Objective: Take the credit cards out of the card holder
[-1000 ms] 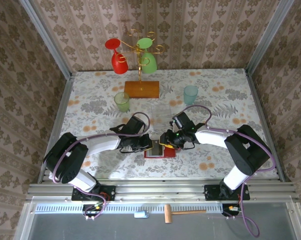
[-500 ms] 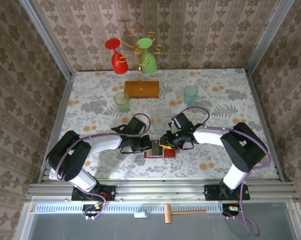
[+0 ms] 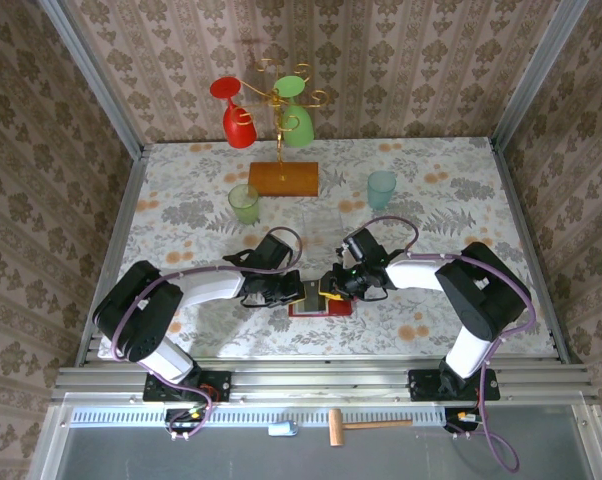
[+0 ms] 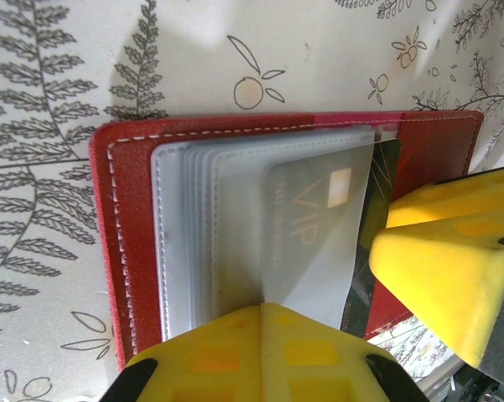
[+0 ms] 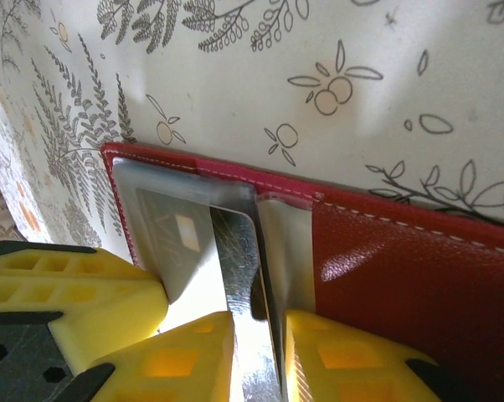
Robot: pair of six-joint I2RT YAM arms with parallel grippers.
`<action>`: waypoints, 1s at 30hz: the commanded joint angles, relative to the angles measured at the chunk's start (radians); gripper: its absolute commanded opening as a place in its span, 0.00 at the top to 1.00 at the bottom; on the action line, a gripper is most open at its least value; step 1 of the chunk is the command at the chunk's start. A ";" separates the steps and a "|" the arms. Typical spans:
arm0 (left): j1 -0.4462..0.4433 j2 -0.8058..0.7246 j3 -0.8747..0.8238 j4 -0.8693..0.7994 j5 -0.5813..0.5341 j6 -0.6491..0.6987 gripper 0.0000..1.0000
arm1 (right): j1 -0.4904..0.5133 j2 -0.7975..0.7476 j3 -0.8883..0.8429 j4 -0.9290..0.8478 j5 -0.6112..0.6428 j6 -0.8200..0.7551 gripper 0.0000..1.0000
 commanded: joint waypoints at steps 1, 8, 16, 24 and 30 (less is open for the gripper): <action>-0.008 0.026 0.012 -0.042 -0.020 0.016 0.93 | -0.002 0.012 -0.017 0.024 -0.028 0.020 0.80; -0.008 0.023 0.010 -0.045 -0.025 0.015 0.93 | -0.002 -0.009 -0.023 0.027 -0.024 0.022 0.84; -0.009 0.020 0.010 -0.043 -0.025 0.013 0.93 | -0.007 -0.023 -0.026 0.006 -0.004 0.013 0.90; -0.007 0.015 0.007 -0.046 -0.026 0.012 0.93 | -0.020 -0.045 -0.039 -0.033 0.005 -0.014 0.91; -0.008 0.012 0.006 -0.045 -0.026 0.011 0.93 | -0.032 -0.063 -0.044 -0.072 0.017 -0.039 0.92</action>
